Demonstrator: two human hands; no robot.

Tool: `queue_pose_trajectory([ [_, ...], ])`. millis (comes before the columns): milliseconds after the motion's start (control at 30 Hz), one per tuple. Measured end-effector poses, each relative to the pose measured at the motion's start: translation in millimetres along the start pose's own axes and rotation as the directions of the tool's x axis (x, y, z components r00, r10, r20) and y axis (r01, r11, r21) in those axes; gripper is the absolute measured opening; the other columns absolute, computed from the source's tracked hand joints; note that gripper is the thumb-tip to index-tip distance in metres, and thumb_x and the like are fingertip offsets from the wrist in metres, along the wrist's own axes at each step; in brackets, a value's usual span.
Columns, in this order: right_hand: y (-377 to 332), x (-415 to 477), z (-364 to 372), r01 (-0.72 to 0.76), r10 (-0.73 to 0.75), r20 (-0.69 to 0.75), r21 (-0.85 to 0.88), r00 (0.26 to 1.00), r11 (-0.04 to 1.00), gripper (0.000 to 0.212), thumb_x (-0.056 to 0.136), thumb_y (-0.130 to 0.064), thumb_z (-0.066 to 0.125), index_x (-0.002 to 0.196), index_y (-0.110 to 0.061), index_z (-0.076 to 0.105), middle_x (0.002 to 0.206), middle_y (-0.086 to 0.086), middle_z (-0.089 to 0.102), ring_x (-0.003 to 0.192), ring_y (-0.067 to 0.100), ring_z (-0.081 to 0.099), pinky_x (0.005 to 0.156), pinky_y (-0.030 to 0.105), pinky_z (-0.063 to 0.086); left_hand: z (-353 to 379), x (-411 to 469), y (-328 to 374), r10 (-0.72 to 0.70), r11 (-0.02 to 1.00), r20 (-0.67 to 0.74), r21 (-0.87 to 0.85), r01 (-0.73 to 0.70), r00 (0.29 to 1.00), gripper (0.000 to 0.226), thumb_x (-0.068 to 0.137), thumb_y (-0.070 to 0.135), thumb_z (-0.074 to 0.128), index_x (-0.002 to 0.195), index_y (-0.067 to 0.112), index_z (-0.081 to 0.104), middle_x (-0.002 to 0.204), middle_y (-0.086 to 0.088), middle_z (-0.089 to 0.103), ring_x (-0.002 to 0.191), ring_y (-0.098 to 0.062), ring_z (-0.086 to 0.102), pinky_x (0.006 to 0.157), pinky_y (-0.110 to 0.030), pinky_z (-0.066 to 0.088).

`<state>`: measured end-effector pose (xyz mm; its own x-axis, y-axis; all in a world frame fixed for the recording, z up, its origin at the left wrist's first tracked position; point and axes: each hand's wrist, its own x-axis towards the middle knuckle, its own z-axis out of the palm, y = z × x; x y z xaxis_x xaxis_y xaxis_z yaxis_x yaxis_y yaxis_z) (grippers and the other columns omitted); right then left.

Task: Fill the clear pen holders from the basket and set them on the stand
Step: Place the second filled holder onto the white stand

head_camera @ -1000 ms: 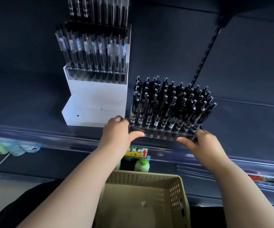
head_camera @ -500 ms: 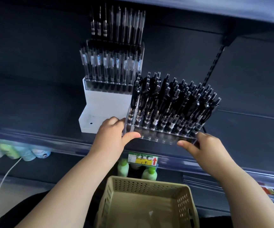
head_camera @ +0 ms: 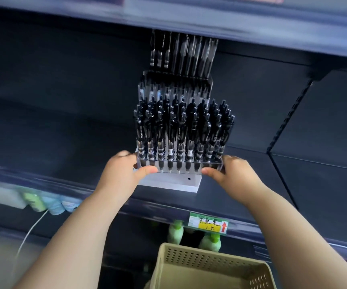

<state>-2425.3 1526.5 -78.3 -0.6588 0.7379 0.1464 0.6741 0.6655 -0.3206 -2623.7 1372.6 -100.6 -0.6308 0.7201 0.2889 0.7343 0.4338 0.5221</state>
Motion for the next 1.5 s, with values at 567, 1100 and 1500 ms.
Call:
queue_pose_trajectory([
  [567, -7.9, 28.1, 43.3, -0.081, 0.081, 0.101, -0.001, 0.992, 0.997, 0.051, 0.079, -0.065, 0.048, 0.074, -0.015, 0.038, 0.074, 0.000, 0.048, 0.066, 0.014, 0.047, 0.052, 0.027, 0.035, 8.6, 31.3, -25.3, -0.128, 0.988, 0.225, 0.116, 0.104, 0.966, 0.048, 0.079, 0.053, 0.064, 0.070, 0.008, 0.050, 0.082, 0.001, 0.039, 0.068, -0.016, 0.041, 0.057, -0.028, 0.029],
  [1100, -7.1, 22.7, 70.6, -0.082, 0.077, 0.086, 0.054, 0.993, 0.995, 0.073, 0.080, -0.058, 0.057, 0.137, -0.019, 0.032, 0.116, 0.006, 0.055, 0.105, 0.022, 0.053, 0.082, 0.032, 0.046, 28.9, 32.2, -41.8, -0.168, 0.972, 0.283, 0.206, 0.111, 0.944, 0.067, 0.081, 0.056, 0.060, 0.125, 0.006, 0.049, 0.142, -0.011, 0.037, 0.126, -0.026, 0.042, 0.096, -0.031, 0.037],
  [1500, -0.4, 21.1, 69.1, -0.094, 0.068, 0.123, 0.218, 0.990, 0.971, 0.059, 0.086, -0.041, 0.061, 0.135, -0.018, 0.039, 0.118, 0.005, 0.057, 0.096, 0.016, 0.051, 0.077, 0.022, 0.036, 24.3, 33.0, -41.0, -0.102, 0.992, 0.287, 0.097, 0.077, 0.953, 0.054, 0.080, 0.048, 0.066, 0.121, 0.015, 0.055, 0.091, 0.002, 0.045, 0.086, -0.016, 0.042, 0.072, -0.025, 0.035],
])
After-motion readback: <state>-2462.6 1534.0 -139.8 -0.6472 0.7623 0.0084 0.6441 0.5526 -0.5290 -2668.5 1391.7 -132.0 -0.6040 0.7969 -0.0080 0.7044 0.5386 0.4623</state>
